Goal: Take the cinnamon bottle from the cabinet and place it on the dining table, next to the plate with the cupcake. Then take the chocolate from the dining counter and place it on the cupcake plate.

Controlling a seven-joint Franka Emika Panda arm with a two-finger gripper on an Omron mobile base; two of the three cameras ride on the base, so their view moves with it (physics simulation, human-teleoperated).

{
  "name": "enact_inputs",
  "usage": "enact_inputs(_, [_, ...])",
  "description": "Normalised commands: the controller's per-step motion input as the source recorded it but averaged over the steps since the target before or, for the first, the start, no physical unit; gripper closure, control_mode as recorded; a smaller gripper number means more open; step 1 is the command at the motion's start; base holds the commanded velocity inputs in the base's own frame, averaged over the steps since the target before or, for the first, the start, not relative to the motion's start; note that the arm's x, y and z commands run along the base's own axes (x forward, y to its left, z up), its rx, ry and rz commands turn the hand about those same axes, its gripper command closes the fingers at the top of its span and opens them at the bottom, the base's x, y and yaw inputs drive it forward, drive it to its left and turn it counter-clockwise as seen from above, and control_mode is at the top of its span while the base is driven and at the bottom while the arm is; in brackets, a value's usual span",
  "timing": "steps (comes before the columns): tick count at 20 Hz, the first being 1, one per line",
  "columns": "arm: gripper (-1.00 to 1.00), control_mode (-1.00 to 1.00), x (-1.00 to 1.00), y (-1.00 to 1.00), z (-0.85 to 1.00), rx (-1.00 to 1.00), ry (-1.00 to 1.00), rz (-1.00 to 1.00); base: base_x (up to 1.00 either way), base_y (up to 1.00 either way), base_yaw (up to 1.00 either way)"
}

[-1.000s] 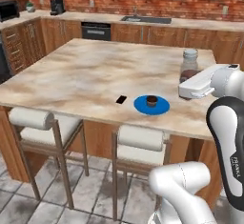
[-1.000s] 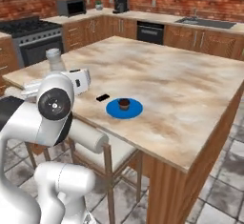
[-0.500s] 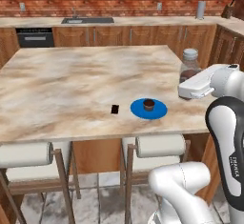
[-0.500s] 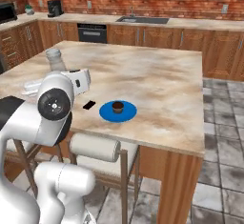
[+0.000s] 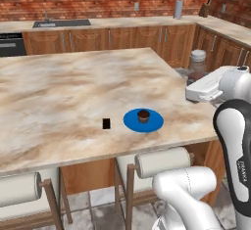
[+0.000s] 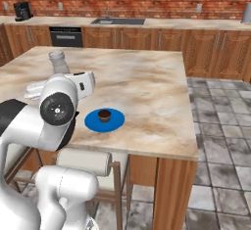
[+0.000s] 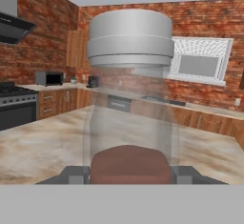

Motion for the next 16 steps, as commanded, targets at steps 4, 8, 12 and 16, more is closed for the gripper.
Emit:
enact_inputs(4, [1.0, 1.0, 0.0, 0.0, 0.0, 0.0, 0.0, 0.0, 0.69, 0.12, -0.18])
enact_inputs(8, [1.0, -1.0, 0.18, 0.0, -0.03, 0.0, 0.03, -0.01, 0.48, 0.0, -0.07])
enact_inputs(12, [1.0, -1.0, 0.81, -0.67, -0.36, 0.0, 0.14, 0.09, 0.0, 0.0, 0.0])
enact_inputs(16, [1.0, -1.0, 0.99, -0.99, -0.76, 0.0, 0.15, 0.25, 0.0, 0.0, 0.0])
